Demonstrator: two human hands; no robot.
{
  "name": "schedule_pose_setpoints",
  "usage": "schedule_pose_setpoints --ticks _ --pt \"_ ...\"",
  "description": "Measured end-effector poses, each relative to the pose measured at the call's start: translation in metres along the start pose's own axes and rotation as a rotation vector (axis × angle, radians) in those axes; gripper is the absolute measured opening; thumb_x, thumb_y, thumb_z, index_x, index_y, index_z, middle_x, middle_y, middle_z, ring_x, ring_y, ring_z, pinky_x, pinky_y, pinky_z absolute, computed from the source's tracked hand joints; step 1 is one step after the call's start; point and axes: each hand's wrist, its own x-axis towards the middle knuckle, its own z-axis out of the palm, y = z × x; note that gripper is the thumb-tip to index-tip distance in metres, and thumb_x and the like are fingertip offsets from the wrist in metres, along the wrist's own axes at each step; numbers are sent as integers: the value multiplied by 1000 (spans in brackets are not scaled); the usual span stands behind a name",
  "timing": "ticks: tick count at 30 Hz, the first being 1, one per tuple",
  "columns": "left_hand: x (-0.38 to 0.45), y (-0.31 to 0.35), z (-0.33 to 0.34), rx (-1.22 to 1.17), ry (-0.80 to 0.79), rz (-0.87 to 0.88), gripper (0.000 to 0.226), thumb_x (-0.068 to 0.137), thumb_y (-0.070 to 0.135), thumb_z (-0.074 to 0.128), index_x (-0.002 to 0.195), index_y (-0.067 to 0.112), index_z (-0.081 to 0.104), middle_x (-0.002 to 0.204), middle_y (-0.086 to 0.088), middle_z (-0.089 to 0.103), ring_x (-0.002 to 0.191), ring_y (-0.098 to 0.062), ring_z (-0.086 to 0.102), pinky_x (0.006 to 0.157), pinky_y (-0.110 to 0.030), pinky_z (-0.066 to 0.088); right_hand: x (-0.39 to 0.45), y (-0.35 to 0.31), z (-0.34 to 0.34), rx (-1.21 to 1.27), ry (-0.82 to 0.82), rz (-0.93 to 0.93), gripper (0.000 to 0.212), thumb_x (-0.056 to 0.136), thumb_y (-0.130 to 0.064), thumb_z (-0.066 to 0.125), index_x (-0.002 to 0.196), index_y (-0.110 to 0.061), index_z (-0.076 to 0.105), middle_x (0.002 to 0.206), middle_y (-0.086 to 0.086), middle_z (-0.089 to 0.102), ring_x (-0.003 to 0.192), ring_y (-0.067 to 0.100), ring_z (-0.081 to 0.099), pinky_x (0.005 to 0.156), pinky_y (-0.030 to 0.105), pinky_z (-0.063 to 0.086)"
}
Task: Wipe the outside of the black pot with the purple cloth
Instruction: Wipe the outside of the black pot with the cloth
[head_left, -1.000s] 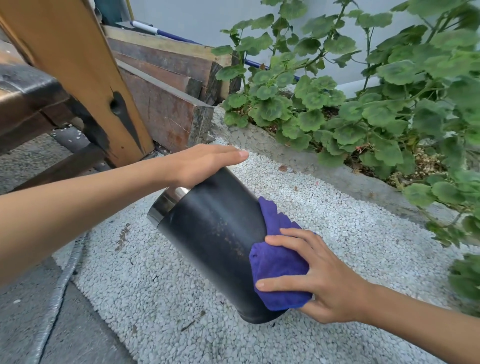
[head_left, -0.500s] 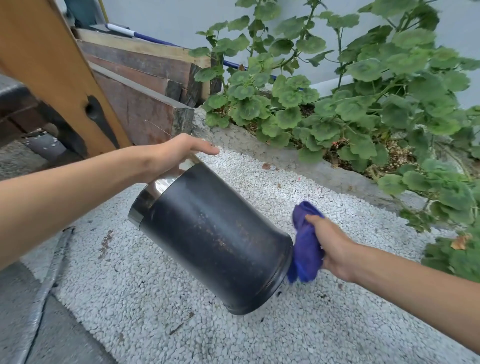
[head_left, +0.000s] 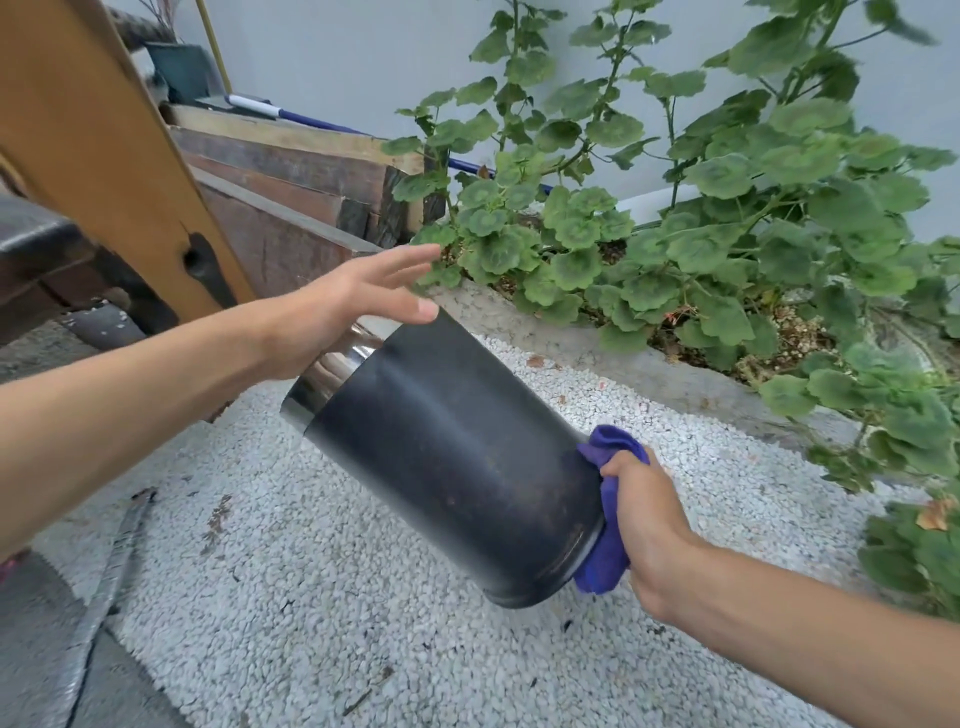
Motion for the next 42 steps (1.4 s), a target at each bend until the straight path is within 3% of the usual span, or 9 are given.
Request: schedule_pose_setpoints --ticks 6,12,18,22,28,32,35,39,42 --pt "-3 -44 12 7 -60 14 86 77 40 73 152 43 31 151 28 42 140 7 37 113 -31 30 -21 43 4 -116 -103 42 35 89 -10 51 94 -36 74 97 -13 80 103 21 70 107 46 49" --pt "11 -65 2 -89 149 -71 81 70 40 75 145 41 45 138 15 56 123 2 52 98 -28 38 -15 44 0 -352 -234 -51 28 90 -17 51 91 -41 66 77 -7 73 73 13 72 67 28 57" --pt "27 -57 10 -241 170 -123 69 64 42 79 130 43 60 136 12 59 127 -6 53 80 -30 51 11 20 -18 -646 -52 -254 10 107 -45 36 103 -46 46 77 6 72 63 28 74 65 53 62" --pt "29 -48 22 -188 117 -42 57 74 39 76 129 42 62 133 16 63 120 -2 61 82 -29 53 43 -26 -13 -498 37 -560 14 107 -33 47 121 -36 45 73 -1 68 45 8 66 38 21 47" --pt "23 -31 64 54 62 129 42 94 44 58 134 34 55 128 13 59 106 7 59 90 -19 45 63 -59 39 -527 -202 -825 48 103 -29 57 146 -36 39 106 -18 67 84 -17 63 71 3 43" --pt "27 -25 77 471 85 284 58 105 50 23 153 17 30 151 9 33 140 -3 25 114 -18 17 57 -49 63 -507 -322 -952 49 106 -37 49 154 -36 40 141 -12 60 123 9 57 106 37 45" --pt "42 -55 63 373 -17 124 53 110 34 20 159 15 16 162 5 20 150 -10 15 119 -20 12 50 -24 61 -736 -397 -1090 60 97 -42 41 154 -56 29 165 -13 36 153 16 29 119 58 28" --pt "40 -43 62 490 38 43 89 93 69 0 157 13 26 165 3 16 153 -12 10 125 -30 6 44 2 60 -984 -454 -1312 77 88 -43 44 153 -67 12 174 -17 -2 161 29 -7 115 78 15" --pt "31 -42 54 497 20 172 65 101 49 11 157 21 28 168 7 11 153 -4 -6 126 -33 -3 45 15 55 -1136 -466 -1503 82 82 -40 55 156 -59 24 175 -10 -2 159 42 -8 108 84 18"
